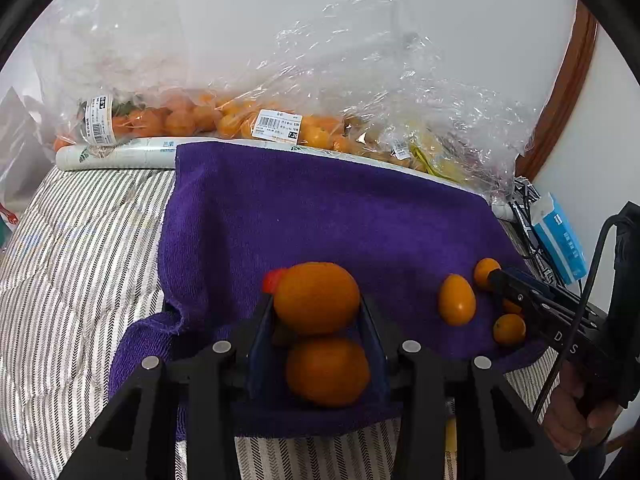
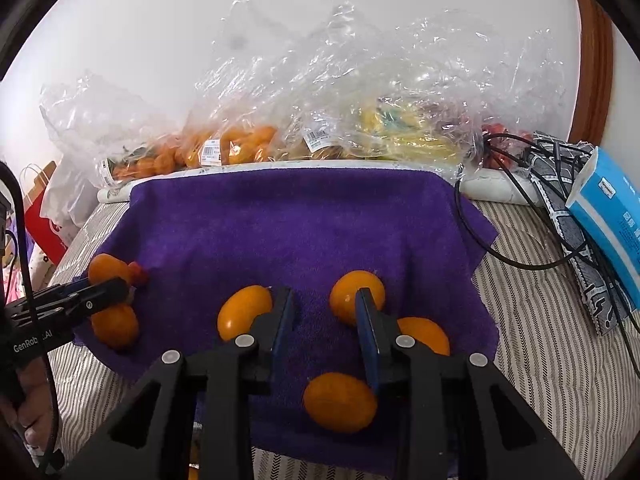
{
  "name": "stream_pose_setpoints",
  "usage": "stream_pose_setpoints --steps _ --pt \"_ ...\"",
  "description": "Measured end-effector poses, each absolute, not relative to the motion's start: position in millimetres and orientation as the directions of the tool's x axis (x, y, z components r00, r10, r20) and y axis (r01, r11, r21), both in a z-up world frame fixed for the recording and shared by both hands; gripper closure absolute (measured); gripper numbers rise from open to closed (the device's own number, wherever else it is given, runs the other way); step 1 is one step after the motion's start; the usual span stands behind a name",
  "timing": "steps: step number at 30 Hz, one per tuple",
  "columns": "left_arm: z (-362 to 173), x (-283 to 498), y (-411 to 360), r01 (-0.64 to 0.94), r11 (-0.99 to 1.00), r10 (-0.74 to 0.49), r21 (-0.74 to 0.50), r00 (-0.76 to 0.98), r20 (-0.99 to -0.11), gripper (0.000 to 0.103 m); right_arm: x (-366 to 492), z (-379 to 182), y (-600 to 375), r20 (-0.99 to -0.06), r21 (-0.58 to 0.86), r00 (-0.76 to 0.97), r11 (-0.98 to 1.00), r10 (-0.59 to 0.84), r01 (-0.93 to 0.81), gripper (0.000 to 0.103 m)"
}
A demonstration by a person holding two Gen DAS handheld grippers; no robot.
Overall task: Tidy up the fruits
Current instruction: 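Lower both oranges onto the purple towel and open both tools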
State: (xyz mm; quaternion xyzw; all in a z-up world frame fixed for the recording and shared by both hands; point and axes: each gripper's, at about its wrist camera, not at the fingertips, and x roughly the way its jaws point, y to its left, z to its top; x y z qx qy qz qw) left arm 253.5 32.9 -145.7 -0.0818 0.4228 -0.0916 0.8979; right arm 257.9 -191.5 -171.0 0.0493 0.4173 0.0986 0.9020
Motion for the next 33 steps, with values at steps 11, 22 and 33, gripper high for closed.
stream_pose_setpoints --steps 11,22,33 --pt "-145.0 253.2 33.8 0.097 0.965 -0.25 -0.245 0.627 -0.738 0.055 257.0 -168.6 -194.7 -0.741 0.181 0.635 0.975 0.219 -0.125 0.065" --pt "-128.1 243.8 43.7 0.079 0.951 -0.271 -0.299 0.681 -0.681 0.053 252.8 -164.3 -197.5 -0.733 0.188 0.648 0.977 0.209 -0.102 0.061" --pt "-119.6 239.1 32.7 0.06 0.979 -0.18 -0.197 0.71 -0.68 0.053 237.0 -138.1 -198.4 -0.719 0.175 0.676 0.983 0.163 -0.052 0.057"
